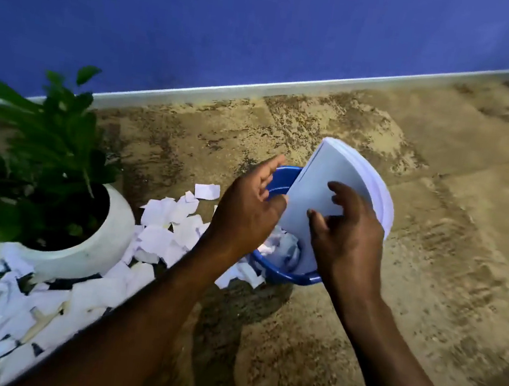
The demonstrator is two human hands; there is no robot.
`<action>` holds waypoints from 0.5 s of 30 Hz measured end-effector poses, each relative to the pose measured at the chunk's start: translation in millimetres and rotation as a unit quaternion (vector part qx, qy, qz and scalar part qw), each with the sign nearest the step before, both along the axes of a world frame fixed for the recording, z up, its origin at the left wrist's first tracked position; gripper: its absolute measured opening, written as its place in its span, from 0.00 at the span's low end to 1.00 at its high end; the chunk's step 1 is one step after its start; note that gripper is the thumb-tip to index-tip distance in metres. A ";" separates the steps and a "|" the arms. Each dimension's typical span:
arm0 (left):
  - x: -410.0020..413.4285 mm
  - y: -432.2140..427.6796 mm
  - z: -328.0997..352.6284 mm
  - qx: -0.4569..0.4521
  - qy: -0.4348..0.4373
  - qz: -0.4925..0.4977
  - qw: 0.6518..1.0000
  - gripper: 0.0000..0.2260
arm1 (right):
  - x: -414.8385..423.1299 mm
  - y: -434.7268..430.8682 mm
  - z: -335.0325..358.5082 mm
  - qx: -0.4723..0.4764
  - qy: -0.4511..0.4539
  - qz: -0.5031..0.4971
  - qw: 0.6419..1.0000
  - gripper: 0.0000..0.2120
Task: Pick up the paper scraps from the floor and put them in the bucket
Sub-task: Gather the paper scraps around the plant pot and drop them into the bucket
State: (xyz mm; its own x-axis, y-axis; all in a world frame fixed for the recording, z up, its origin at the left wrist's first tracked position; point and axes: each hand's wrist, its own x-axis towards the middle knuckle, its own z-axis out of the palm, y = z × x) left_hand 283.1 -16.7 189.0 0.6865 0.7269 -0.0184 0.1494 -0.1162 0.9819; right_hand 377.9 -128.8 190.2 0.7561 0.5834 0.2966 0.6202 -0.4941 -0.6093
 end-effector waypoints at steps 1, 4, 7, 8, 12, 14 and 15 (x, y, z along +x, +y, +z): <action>-9.0 -0.5 -2.5 0.017 -0.013 0.023 1.000 0.27 | -7.2 -3.4 1.5 0.023 -0.007 0.006 1.000 0.21; -44.4 0.5 -18.0 0.035 -0.017 0.113 0.993 0.25 | -34.8 -11.0 -3.0 0.079 0.013 0.038 0.996 0.17; -94.8 -2.9 -47.9 0.040 0.044 0.179 0.982 0.22 | -68.2 -13.0 -25.2 0.095 0.043 0.089 0.991 0.16; -113.9 -5.5 -59.9 0.050 0.076 0.188 0.978 0.21 | -80.7 -12.5 -37.5 0.083 0.055 0.107 0.989 0.15; -179.2 -18.0 -105.3 0.045 0.206 0.217 0.953 0.18 | -128.8 -10.4 -97.2 0.005 0.131 0.174 0.976 0.12; -205.6 -23.3 -124.4 0.030 0.280 0.219 0.934 0.18 | -146.2 -12.2 -130.6 -0.050 0.135 0.211 0.967 0.11; -221.4 -27.6 -133.4 0.021 0.310 0.219 0.925 0.19 | -157.8 -13.2 -147.1 -0.083 0.136 0.226 0.961 0.11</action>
State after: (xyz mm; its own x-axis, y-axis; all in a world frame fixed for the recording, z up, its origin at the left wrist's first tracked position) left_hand 61.7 -44.3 55.6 0.1927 0.9418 -0.2753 0.7242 0.0528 0.6876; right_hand 220.1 -142.0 43.1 0.4502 0.8929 -0.0013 0.6236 -0.3155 -0.7152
